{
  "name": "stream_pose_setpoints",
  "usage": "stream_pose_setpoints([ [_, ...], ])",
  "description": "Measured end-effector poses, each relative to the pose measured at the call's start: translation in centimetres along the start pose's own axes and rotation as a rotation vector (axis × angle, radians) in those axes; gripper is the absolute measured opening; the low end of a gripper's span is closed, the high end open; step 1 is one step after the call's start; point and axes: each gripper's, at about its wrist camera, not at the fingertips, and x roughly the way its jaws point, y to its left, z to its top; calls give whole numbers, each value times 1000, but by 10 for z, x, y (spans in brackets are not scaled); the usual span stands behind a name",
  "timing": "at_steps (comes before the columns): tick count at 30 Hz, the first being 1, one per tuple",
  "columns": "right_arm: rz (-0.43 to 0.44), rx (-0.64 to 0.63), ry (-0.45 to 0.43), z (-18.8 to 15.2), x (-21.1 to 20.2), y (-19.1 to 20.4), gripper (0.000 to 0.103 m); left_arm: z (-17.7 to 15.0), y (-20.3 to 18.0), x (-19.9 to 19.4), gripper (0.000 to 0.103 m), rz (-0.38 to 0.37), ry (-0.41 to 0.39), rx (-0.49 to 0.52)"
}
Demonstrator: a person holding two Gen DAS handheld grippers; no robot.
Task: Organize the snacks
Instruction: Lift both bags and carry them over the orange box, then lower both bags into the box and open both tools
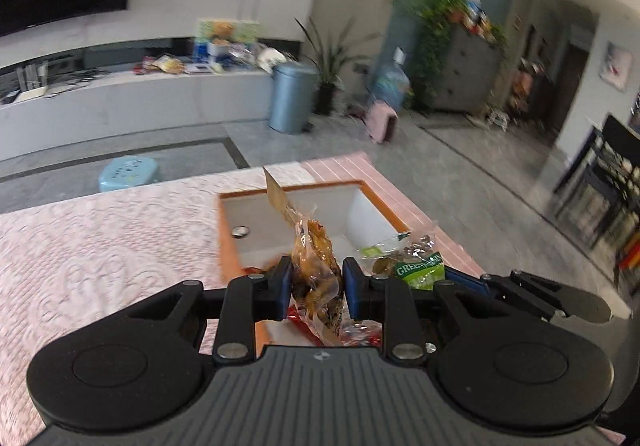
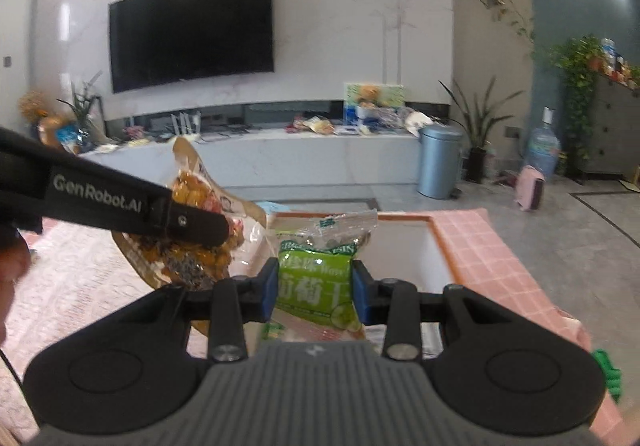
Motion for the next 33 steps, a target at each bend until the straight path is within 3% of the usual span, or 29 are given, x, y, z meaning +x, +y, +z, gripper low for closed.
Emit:
stream_pose_setpoints([
  [8,-1,-48,174,-7,42,-46,36,2,-15,70,29,10,193,84],
  [13,29,-118,307,-13,70,-53,36,-2,-15,103,29,39,304,174],
  [17,50,-174,355,-14,86,-51,36,-4,-17,127,29,52,374,244],
  [25,80,-216,459,-21,109,-42,36,-12,-23,154,29,92,466,341],
  [33,88,-227,495,-23,112,-41,38,-18,-22,165,31,129,518,368],
])
